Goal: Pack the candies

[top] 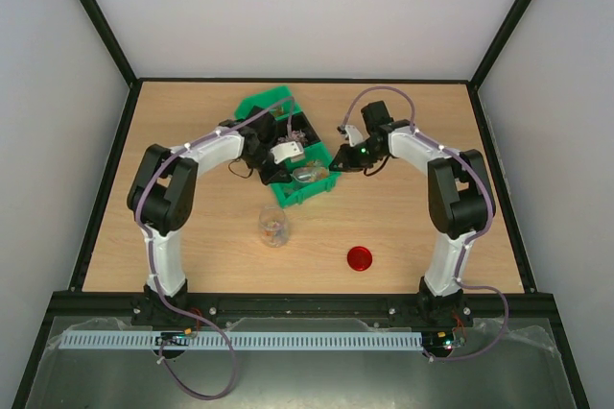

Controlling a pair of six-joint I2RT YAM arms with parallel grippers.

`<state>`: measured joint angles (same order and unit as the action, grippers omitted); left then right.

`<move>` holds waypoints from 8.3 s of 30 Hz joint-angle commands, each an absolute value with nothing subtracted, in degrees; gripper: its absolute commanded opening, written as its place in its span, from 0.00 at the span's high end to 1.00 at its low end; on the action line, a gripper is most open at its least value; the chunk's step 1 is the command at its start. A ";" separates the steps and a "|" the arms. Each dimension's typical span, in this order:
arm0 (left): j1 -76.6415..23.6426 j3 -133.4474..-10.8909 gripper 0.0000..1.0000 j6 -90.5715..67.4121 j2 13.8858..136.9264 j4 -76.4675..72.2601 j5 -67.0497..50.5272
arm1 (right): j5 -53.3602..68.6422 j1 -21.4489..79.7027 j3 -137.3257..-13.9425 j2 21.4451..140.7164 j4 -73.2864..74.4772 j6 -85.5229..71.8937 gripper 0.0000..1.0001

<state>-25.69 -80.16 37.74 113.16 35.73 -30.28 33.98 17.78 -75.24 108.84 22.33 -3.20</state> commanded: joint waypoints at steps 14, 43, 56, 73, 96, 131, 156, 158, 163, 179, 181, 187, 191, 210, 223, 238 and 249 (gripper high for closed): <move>-20.35 -72.20 0.98 38.24 108.07 19.14 -44.39 | 33.44 15.74 -77.09 108.79 24.20 -0.67 0.99; -16.62 -65.93 0.98 41.81 101.07 15.85 -45.34 | 32.80 15.12 -78.98 110.26 25.73 0.71 0.99; -15.32 -61.12 0.98 32.72 98.34 5.77 -52.66 | 32.69 15.14 -78.75 110.37 25.73 1.00 0.99; -9.46 -64.61 0.98 48.10 91.50 25.77 -51.34 | 32.32 15.18 -78.68 109.78 25.57 1.52 0.98; 10.68 -70.66 0.98 84.87 82.00 70.23 -52.14 | 29.97 15.18 -80.92 108.60 27.99 4.06 0.19; 1.96 -60.31 0.98 98.69 64.23 74.26 -39.00 | 29.21 15.15 -80.05 106.17 27.77 3.92 0.01; -3.78 -67.29 0.98 92.17 69.19 74.06 -33.81 | 30.03 15.17 -80.16 106.44 26.98 2.27 0.01; -4.43 -68.02 0.98 91.20 69.49 74.12 -33.56 | 30.19 15.13 -79.96 106.44 26.89 2.07 0.01; -5.80 -68.61 0.98 90.06 70.22 74.13 -32.39 | 30.40 15.16 -79.63 106.20 26.81 2.01 0.01; -10.04 -71.06 0.98 86.85 72.06 74.08 -27.97 | 30.77 15.15 -79.38 106.30 26.27 1.50 0.01; -10.25 -71.42 0.98 86.68 72.36 74.01 -27.42 | 30.98 15.13 -79.53 106.34 26.27 1.42 0.01; -10.92 -72.06 0.98 86.41 72.47 74.07 -26.31 | 30.98 15.16 -79.54 106.43 26.02 1.59 0.01; -11.44 -72.22 0.98 86.22 72.64 74.02 -25.06 | 30.98 15.12 -79.63 106.63 26.00 1.73 0.01; -14.02 -74.28 0.98 85.30 73.14 74.09 -21.35 | 31.48 15.14 -79.37 107.03 25.13 1.71 0.02; -14.65 -74.71 0.98 85.43 72.48 74.15 -20.04 | 31.20 15.17 -79.29 106.78 25.06 1.86 0.01; -12.48 -75.79 0.98 83.39 71.18 71.74 -23.71 | 31.16 15.12 -79.87 106.37 24.49 1.85 0.01; -9.22 -89.43 0.98 57.88 85.36 61.12 -19.86 | 28.10 15.15 -86.99 109.96 25.40 3.46 0.01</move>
<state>-8.97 -85.32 70.63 79.75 66.19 -23.35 29.23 15.38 -83.26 108.42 24.18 2.46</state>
